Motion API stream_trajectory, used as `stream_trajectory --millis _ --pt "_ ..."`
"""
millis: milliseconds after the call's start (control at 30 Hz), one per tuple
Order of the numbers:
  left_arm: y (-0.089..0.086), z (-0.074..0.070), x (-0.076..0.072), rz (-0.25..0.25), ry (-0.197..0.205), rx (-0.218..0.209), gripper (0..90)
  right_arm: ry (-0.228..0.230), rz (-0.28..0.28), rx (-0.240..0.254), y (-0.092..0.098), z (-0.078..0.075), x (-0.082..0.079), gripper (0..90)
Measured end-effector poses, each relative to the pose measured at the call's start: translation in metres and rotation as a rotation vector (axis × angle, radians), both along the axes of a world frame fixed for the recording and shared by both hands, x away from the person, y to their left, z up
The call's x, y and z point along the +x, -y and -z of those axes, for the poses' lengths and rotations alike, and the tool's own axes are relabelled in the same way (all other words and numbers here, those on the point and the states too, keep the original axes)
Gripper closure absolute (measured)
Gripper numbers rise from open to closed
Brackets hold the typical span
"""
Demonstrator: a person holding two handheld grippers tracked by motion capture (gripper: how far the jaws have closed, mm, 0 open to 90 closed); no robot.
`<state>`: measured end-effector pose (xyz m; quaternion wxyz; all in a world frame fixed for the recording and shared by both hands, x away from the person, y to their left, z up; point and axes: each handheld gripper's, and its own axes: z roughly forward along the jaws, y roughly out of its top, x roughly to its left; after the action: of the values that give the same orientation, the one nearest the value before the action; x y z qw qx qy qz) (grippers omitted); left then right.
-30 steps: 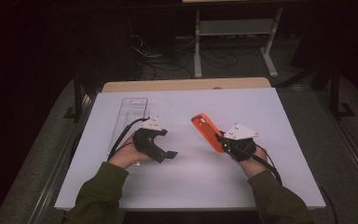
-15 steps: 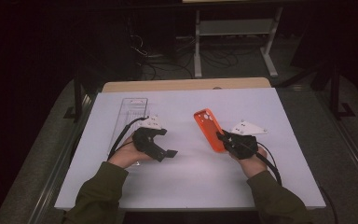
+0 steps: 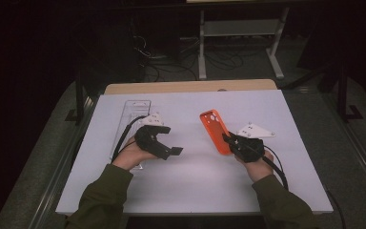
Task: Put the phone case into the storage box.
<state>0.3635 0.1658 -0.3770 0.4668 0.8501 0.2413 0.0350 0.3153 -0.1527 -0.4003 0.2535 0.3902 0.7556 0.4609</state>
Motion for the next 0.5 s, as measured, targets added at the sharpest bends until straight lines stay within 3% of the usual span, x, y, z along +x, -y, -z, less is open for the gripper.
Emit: stream_trajectory --millis 300,400,433,500 --pt "0.003 -0.006 0.005 -0.033 -0.015 -0.034 1.3 0.012 0.007 0.006 -0.003 -0.003 -0.004 79.7" --pt "0.007 -0.008 0.006 -0.036 -0.019 -0.036 1.3 0.054 -0.003 -0.009 -0.002 -0.004 -0.002 79.7" --pt "0.008 -0.009 0.008 -0.034 -0.017 -0.038 1.3 0.021 0.01 0.008 -0.004 -0.005 -0.005 79.7" --pt "0.011 -0.01 0.009 -0.04 -0.026 -0.04 1.3 0.025 0.011 0.002 -0.004 -0.006 -0.006 79.6"
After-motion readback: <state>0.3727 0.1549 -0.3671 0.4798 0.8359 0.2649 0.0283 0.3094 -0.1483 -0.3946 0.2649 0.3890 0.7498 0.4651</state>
